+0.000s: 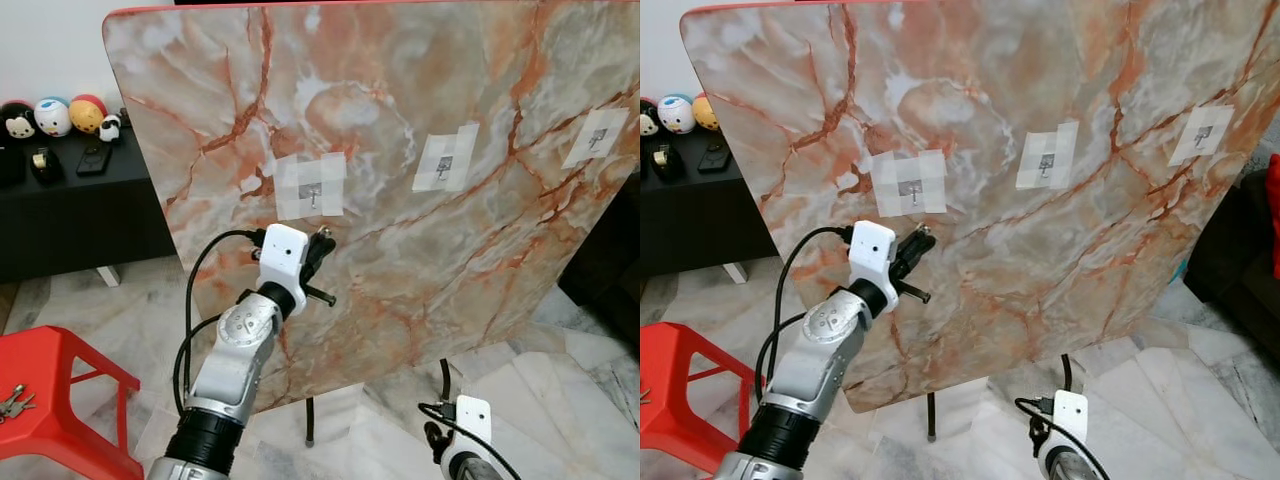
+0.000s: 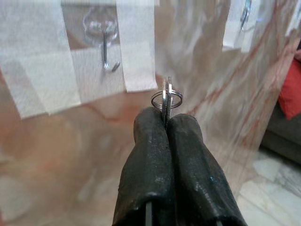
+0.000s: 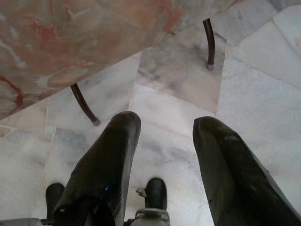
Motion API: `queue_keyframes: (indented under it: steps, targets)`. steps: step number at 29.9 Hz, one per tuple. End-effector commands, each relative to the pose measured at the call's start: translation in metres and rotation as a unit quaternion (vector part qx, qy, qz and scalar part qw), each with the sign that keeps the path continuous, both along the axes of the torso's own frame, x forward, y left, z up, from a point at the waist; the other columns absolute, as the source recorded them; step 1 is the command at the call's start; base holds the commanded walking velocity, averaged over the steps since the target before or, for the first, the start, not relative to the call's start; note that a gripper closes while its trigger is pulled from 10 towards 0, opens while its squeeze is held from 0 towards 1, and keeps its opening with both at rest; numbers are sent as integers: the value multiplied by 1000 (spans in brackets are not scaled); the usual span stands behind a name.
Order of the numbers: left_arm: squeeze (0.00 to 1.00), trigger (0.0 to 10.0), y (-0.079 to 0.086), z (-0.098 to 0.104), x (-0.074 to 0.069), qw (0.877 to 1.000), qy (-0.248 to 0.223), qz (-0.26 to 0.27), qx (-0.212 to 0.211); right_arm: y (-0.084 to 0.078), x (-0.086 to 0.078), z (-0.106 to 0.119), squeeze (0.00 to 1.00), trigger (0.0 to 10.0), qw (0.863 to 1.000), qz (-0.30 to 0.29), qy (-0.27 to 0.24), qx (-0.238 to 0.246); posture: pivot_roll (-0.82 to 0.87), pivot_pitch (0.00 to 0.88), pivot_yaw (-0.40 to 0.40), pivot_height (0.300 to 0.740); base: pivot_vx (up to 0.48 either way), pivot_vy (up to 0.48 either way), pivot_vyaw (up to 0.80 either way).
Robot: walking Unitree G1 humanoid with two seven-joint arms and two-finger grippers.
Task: Hang keys on a hook
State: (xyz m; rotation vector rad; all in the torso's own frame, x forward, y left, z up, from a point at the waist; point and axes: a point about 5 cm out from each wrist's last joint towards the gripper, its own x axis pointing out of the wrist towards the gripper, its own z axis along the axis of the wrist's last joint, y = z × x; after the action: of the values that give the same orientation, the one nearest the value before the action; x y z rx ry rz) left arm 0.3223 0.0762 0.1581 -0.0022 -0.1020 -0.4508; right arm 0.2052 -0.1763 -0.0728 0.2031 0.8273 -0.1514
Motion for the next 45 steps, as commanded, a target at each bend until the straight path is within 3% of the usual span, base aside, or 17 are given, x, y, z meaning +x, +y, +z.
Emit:
queue_keyframes:
  steps: [1, 7, 19, 29, 36, 45]
  targets:
    - [0, 10000, -5, 10, 1, 1000, -17, 0, 0, -1, -1, -1, 0, 10000, 1000, 0, 3, -3, 83, 0, -60, 740, 0, 0, 0]
    - [0, 10000, -10, 13, 1, 1000, -18, 0, -7, 1, -1, -1, 0, 10000, 1000, 2, 3, -3, 84, 0, -61, 740, 0, 0, 0]
    - [0, 10000, -4, 22, 12, 998, -4, 54, -28, -2, -4, -2, 0, 10000, 1000, 1, 9, -3, 85, 0, -62, 740, 0, 0, 0]
    - [0, 10000, -12, 22, 15, 998, 17, 54, -11, -1, -5, -3, 0, 10000, 1000, 2, 11, -3, 85, 0, -61, 740, 0, 0, 0]
    - [0, 10000, -7, 16, 17, 996, 43, 79, 0, 0, -5, -3, 0, 10000, 1000, 3, 12, -1, 86, 0, -60, 740, 0, 0, 0]
    - [0, 10000, -5, 19, 18, 995, 43, 86, -2, -2, -6, -3, 0, 10000, 1000, 3, 12, -2, 85, 0, -62, 740, 0, 0, 0]
